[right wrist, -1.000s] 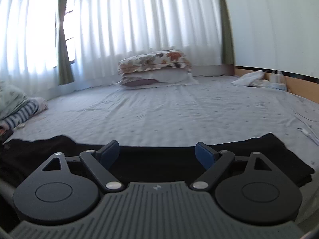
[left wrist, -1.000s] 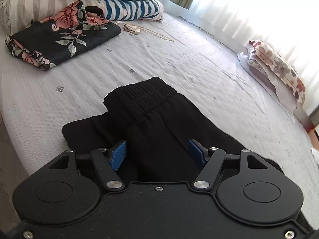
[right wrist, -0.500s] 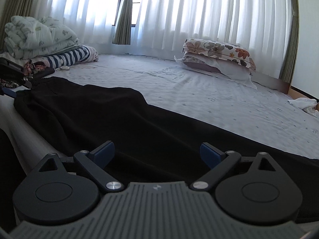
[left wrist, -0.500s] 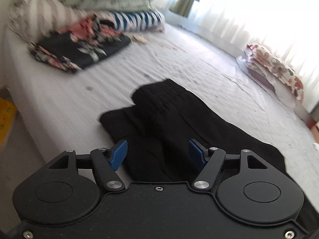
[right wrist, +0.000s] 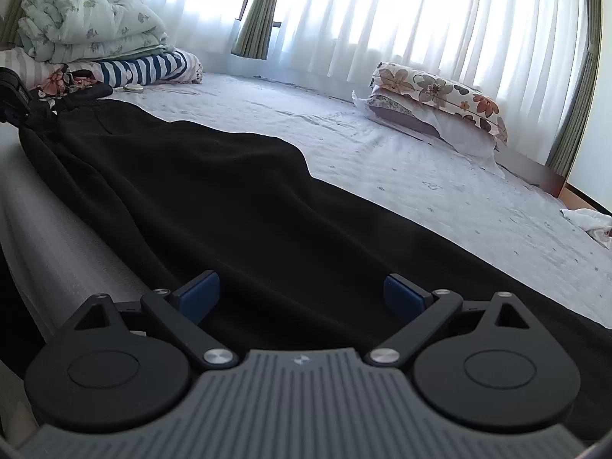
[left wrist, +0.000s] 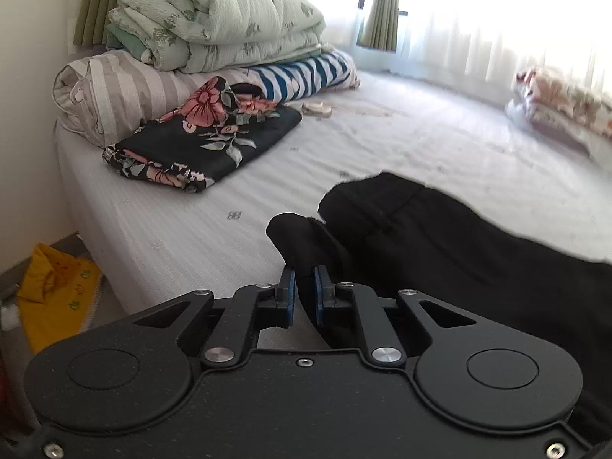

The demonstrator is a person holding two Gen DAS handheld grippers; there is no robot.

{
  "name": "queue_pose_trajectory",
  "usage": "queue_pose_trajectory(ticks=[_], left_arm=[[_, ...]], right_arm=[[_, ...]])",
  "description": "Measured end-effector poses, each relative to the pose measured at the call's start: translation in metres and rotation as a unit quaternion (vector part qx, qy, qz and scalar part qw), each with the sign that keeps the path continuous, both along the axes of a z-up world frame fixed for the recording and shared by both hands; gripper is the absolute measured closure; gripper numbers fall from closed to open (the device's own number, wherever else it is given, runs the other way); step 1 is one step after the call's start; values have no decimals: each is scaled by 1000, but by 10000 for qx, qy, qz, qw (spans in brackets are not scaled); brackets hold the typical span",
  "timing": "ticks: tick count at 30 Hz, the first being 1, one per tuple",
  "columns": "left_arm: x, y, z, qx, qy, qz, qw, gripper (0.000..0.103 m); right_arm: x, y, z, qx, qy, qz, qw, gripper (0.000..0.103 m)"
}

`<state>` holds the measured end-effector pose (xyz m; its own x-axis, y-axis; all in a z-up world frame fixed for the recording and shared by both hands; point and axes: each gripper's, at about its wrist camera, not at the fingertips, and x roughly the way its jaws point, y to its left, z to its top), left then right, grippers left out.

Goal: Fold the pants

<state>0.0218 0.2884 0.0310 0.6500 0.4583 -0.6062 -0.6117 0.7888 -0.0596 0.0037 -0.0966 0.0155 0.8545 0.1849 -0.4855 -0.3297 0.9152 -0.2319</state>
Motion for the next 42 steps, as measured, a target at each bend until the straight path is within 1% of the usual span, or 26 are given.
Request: queue_pose_trajectory(ticks=[1,2,3,4,5,7,9,10,12,13,14,16,17,20,24,27,29,32,37,40,42], left_arm=[[2,2,-4,-52,176,126,9998,82],[2,5,-8,-129,263,272,9992,76],[-1,6,-8,-145,210,436,9987,62],[-4,7,-5,-128,163,592,9980,52],[-6,6,-1,-128,101,691,9975,52],[-13,2,11,-56,-170,744,9971,53],[-16,-3,23,-89,-542,542,9970,54],[-18,-3,29,-212,-748,369,9963,56],[-13,0,34,-646,-1043,-108,9924,56],[-7,4,34,-911,-1058,-293,9898,57],[1,7,32,-1135,-1007,-380,9877,57],[16,12,25,-1447,-771,-344,9859,59],[23,14,20,-1513,-681,-282,9857,59],[40,20,5,-1598,-552,-170,9855,60],[57,24,-3,-1564,-710,-131,9850,60],[64,26,0,-1682,-759,-68,9828,90],[63,24,10,-1602,-857,-125,9833,95],[58,21,33,-1518,-1004,-256,9830,97],[43,23,68,-1650,-1251,-361,9777,98],[31,24,79,-1629,-1380,-389,9762,98],[23,25,83,-1574,-1391,-383,9769,98]], right_arm=[[2,0,-2,10,34,-15,10000,4],[2,0,-4,26,59,-31,10000,4],[3,-2,-5,55,78,-41,9999,4],[4,-2,-6,81,88,-46,9999,3],[4,-3,-6,101,92,-50,9999,3],[7,-5,-6,152,106,-56,9998,2],[9,-6,-6,209,117,-71,9997,2],[11,-6,-6,230,117,-79,9996,2],[11,-6,-7,252,95,-94,9996,2],[11,-7,-8,253,82,-95,9996,2],[11,-6,-8,250,66,-92,9996,2],[11,-6,-10,245,30,-97,9996,2],[11,-5,-10,246,14,-97,9996,2],[9,-5,-11,303,-44,-62,9995,2],[9,-4,-12,460,-31,52,9989,2],[11,0,-12,480,-73,108,9988,2],[13,4,-11,474,-108,145,9987,2],[14,9,-12,479,-150,241,9985,2],[12,18,-13,475,-234,424,9977,2],[10,22,-15,351,-422,307,9980,3],[7,22,-17,227,-577,92,9980,10]])
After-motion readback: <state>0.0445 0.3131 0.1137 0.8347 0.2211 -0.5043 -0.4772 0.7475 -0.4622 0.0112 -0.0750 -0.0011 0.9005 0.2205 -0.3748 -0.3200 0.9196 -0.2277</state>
